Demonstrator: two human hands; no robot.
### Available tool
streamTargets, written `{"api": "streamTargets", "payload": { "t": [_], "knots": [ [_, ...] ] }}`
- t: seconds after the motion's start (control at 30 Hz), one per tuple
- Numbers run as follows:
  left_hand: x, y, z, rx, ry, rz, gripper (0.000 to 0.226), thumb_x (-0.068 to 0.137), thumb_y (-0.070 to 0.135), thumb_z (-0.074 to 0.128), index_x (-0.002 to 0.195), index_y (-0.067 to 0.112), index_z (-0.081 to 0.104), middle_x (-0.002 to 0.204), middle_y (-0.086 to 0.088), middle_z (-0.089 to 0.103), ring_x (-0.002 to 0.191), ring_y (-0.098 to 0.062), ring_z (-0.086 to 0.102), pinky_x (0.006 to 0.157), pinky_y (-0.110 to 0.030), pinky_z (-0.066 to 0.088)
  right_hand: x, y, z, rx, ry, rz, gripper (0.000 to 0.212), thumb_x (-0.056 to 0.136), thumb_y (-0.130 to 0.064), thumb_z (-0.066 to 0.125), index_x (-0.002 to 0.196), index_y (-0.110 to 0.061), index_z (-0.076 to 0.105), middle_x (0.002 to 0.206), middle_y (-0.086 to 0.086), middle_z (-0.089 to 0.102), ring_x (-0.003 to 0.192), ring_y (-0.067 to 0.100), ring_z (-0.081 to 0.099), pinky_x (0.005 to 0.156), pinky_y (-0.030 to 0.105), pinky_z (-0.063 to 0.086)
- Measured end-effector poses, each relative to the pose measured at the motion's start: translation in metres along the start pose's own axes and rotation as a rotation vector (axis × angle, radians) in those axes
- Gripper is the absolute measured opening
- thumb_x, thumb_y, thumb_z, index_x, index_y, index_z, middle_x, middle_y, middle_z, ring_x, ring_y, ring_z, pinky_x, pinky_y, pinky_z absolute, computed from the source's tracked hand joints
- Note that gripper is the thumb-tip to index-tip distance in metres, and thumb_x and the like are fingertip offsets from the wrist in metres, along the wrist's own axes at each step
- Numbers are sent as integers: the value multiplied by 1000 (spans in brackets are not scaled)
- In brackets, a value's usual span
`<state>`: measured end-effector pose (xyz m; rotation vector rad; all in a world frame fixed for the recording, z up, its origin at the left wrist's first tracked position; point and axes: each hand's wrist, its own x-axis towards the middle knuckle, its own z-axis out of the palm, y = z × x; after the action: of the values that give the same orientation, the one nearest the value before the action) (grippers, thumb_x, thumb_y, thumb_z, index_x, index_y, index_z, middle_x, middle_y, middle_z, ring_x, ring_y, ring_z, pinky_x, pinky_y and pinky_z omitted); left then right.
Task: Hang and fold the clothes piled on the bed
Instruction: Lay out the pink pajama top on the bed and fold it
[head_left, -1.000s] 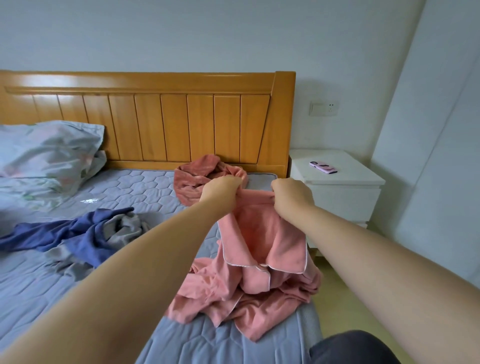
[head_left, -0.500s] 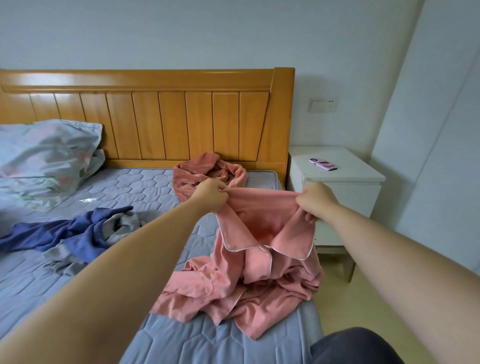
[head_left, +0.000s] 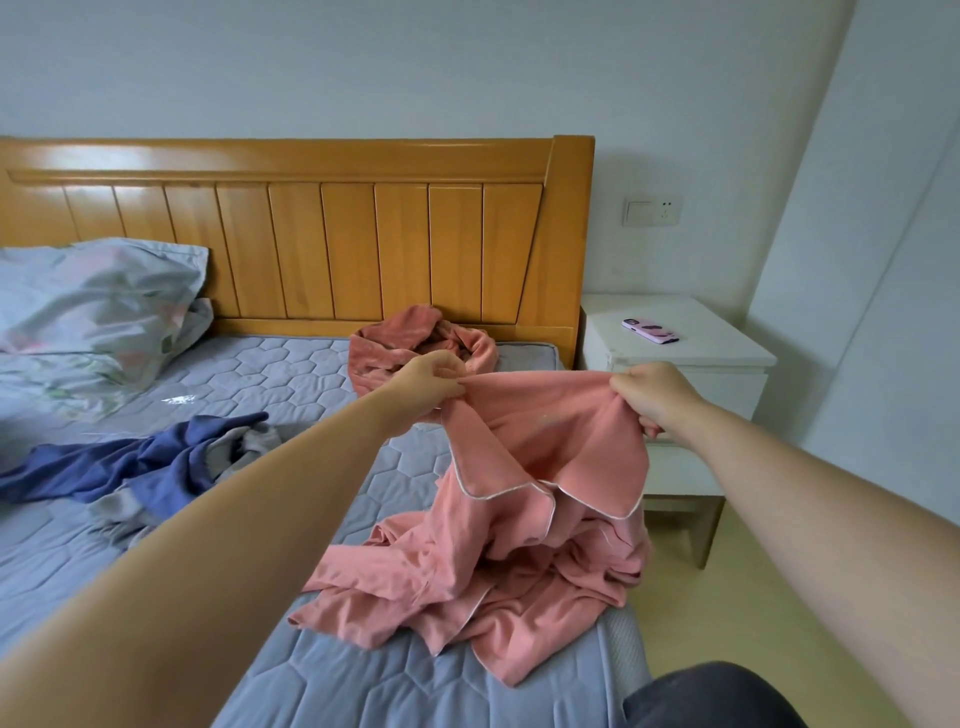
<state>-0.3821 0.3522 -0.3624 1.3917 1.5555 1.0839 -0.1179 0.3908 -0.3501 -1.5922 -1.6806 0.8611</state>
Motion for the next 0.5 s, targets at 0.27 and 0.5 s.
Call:
{"api": "streamTargets", "payload": {
  "t": [0.27,0.5],
  "knots": [
    [-5,-21,27,684,372,205,11,81,9,57,88,15,50,101,-2,53,91,-27,53,67,-32,37,-9,-15,5,16,11,-128,28,85,-7,46,58,-14,51,52,5,38,42,20,33,43,22,27],
    [-8,-33,68,617,266,-52,45,75,31,68,109,13,46,113,-4,54,101,-28,56,72,-35,44,-13,-18,4,3,11,-151,29,86,-7,45,59,-15,51,55,5,41,44,20,35,43,22,28]
  ]
}}
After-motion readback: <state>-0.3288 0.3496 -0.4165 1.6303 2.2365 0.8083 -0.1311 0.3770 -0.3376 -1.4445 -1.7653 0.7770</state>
